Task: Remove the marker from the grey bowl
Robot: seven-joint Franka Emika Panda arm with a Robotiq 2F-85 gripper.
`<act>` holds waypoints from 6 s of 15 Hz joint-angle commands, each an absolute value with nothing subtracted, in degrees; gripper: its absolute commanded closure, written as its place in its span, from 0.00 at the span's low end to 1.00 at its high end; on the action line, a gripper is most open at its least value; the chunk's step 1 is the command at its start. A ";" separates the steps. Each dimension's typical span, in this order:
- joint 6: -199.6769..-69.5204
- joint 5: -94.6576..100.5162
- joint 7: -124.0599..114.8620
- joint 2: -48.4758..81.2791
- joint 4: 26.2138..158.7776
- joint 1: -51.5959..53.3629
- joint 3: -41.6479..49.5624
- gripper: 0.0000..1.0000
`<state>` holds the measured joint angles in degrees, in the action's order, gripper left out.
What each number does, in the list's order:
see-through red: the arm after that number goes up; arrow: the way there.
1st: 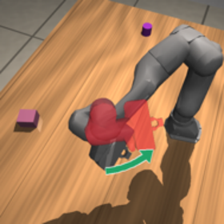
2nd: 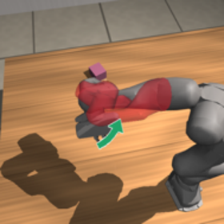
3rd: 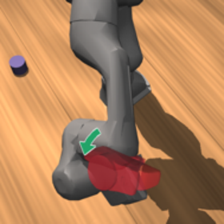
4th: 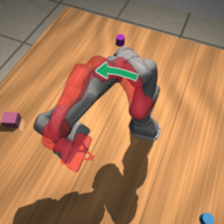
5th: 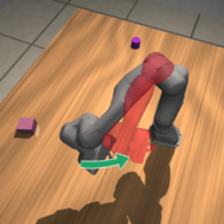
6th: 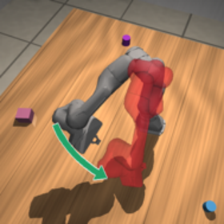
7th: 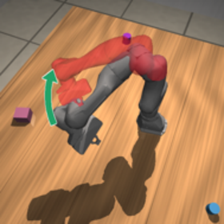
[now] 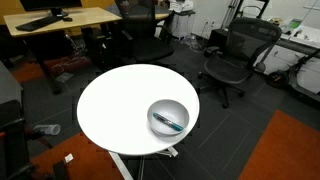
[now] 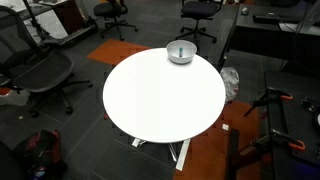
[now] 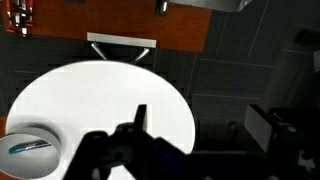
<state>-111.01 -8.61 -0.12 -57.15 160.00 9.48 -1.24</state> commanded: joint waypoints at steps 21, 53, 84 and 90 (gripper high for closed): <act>-136.71 -9.09 -15.36 -33.41 150.88 -5.59 -1.06 0.00; -143.66 -5.64 -59.94 26.01 109.99 -8.20 11.32 0.00; -139.90 -11.08 -51.59 49.17 89.70 -12.61 11.25 0.48; -139.78 -11.73 -50.90 49.62 88.81 -13.06 10.95 0.95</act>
<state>-142.31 -9.67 -53.13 49.03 90.89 -12.30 11.49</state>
